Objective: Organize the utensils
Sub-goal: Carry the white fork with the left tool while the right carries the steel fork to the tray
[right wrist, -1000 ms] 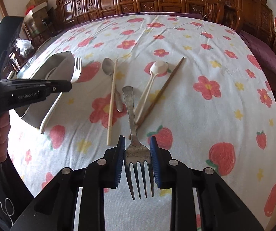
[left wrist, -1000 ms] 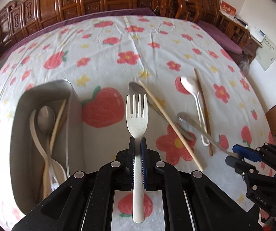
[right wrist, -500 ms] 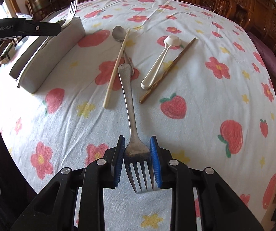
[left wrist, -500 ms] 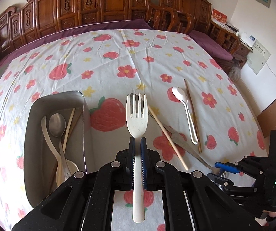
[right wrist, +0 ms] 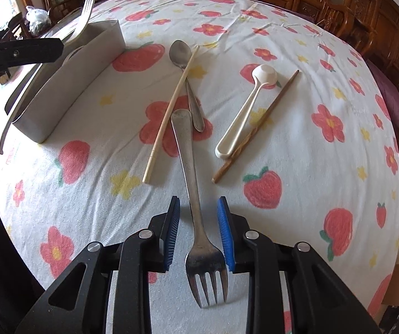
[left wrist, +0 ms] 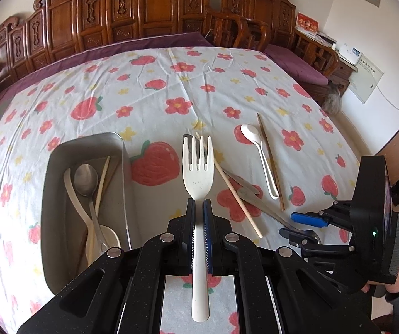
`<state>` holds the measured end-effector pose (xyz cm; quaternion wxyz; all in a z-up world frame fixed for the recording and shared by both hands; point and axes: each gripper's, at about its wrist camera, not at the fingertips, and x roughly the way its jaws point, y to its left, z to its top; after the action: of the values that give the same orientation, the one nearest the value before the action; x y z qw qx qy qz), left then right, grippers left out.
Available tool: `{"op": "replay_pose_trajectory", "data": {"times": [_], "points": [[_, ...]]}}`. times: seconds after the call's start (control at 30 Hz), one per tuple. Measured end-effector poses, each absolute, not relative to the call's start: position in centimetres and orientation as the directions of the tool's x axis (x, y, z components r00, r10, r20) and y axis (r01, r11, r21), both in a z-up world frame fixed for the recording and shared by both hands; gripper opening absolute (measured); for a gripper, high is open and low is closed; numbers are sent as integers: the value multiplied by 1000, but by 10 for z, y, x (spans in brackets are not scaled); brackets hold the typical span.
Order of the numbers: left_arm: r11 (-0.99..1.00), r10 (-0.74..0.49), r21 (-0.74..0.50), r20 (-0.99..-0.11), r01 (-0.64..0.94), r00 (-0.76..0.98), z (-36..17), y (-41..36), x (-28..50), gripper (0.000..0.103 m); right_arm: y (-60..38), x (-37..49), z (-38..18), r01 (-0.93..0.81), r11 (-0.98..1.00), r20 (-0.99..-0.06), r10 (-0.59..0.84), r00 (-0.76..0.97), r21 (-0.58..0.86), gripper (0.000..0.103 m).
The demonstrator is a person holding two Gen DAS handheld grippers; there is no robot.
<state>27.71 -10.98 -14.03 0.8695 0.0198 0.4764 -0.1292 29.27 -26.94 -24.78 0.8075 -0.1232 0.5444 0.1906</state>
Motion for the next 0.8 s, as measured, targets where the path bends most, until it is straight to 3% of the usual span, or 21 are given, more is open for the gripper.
{"op": "replay_pose_trajectory", "data": {"times": [0.03,0.3,0.8], "points": [[966,-205,-86,-832,245,516,-139,-109,277,5,-269,292,-248,-447,894,-926,176,335,8,10],[970,-193,-73,-815,232,547,-122,-86,277,5,-263,287,-241,-440,898,-927,148,344,-19,8],[989,-123,-61,-837,132,534,-134,-4,308,5,-230,300,-167,-459,888,-867,252,431,30,8]]}}
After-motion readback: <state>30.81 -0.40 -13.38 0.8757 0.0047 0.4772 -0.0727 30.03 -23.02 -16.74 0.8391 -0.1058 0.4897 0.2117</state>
